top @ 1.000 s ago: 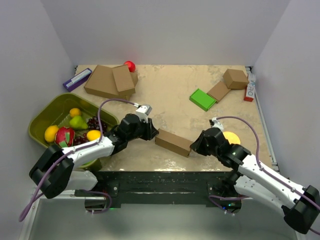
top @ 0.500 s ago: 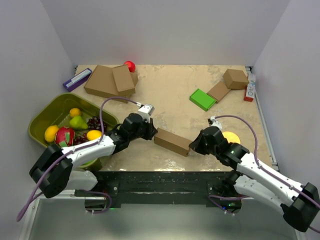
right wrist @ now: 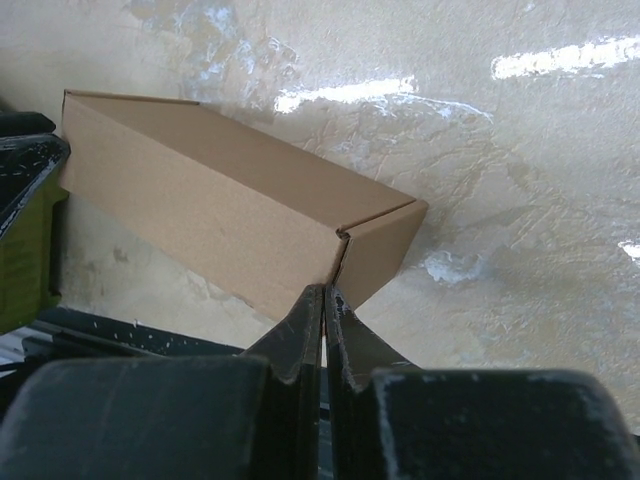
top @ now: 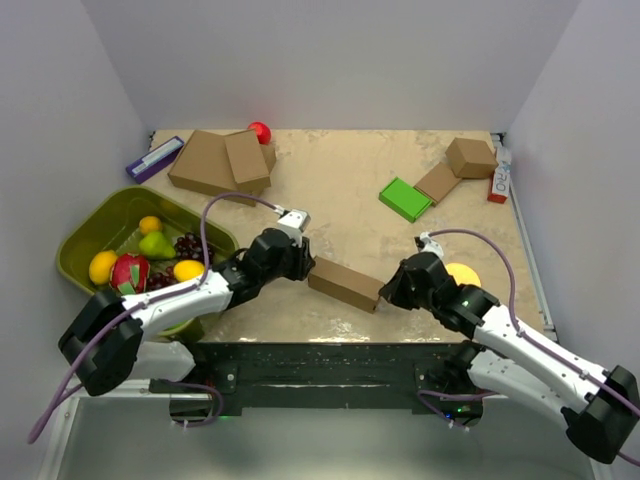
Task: Fold the paper box
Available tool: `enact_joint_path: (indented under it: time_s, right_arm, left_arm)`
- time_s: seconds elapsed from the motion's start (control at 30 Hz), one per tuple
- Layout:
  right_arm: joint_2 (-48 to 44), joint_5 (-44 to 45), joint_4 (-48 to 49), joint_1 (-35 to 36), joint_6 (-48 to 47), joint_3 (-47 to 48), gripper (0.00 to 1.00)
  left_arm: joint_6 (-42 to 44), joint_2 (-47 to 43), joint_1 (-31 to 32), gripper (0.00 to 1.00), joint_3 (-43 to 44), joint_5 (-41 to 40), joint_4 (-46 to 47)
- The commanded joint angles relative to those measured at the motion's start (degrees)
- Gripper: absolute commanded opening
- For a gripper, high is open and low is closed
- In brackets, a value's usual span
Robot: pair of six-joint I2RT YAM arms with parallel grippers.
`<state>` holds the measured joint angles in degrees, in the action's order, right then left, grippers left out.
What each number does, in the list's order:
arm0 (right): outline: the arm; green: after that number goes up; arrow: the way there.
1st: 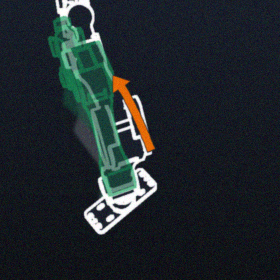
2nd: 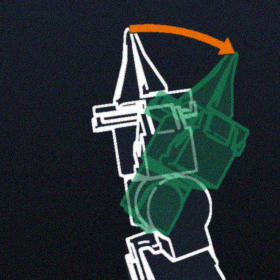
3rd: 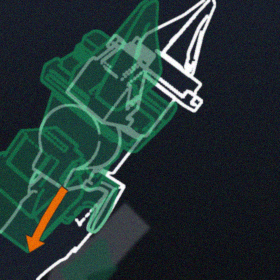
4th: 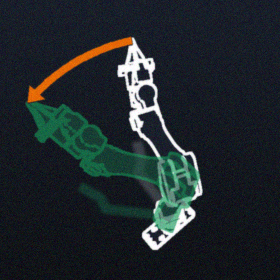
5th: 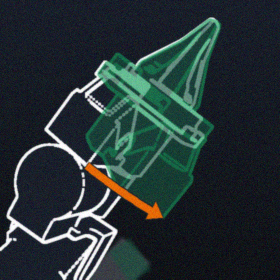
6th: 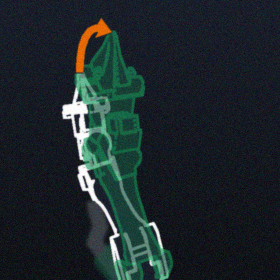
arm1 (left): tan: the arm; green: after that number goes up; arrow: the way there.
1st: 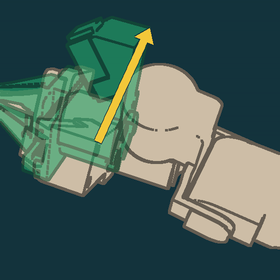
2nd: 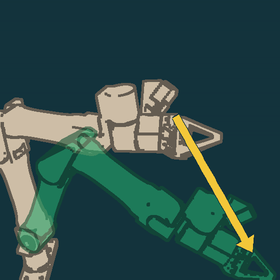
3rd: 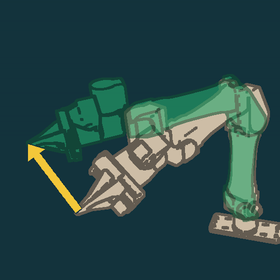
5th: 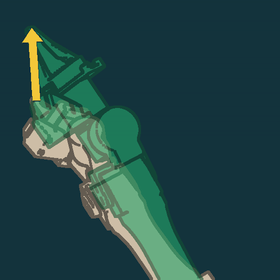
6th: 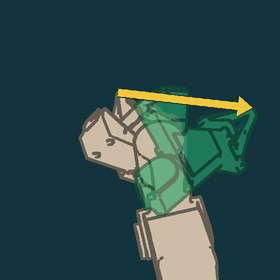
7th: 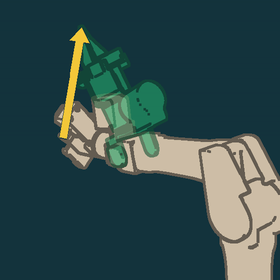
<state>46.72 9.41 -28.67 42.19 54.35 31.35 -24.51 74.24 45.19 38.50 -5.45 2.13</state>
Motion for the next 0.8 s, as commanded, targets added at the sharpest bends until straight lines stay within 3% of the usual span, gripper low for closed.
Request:
enact_joint_path:
  time_s: [0.0,0.3,0.4,0.5,0.6,0.63,0.7,0.77]
  right_arm:
    - [-1.8,-0.35,-9.12,-0.09,-2.31,-1.65,0.04]
    - [-2.95,-4.93,-9.92,2.54,-3.63,0.46,0.03]
    - [-4.88,-5.45,-9.92,2.89,-2.93,0.81,0.07]
    - [-7.6,-4.85,-8.78,2.89,-1.88,1.69,0.33]
    - [-7.26,-0.73,-9.65,2.98,-1.09,3.79,0.48]
    - [-6.91,0.77,-9.92,2.89,-0.91,4.24,0.59]
    - [-5.95,4.29,-9.74,2.89,-1.17,5.9,0.73]
    - [-4.63,7.63,-8.6,2.72,-2.92,6.96,0.78]
  left_arm:
    - [-0.79,-3.03,0.25,0.34,-6.76,1.75,-6.27]
    - [-6.24,-9.28,4.46,0.34,-13.62,2.12,-4.94]
    - [-8.53,-11.21,7.1,0.37,-15.12,0.71,-4.68]
    - [-9.41,-12.8,7.72,0.45,-14.77,0.01,-4.68]
    - [-10.29,-14.03,7.81,0.57,-13.9,-0.7,-4.77]
    - [-10.47,-14.55,7.81,0.59,-13.63,-0.7,-4.68]
    - [-11.26,-15.17,7.81,0.66,-13.1,-0.26,-4.59]
    - [-12.14,-15.61,7.81,0.71,-12.84,0.35,-4.24]
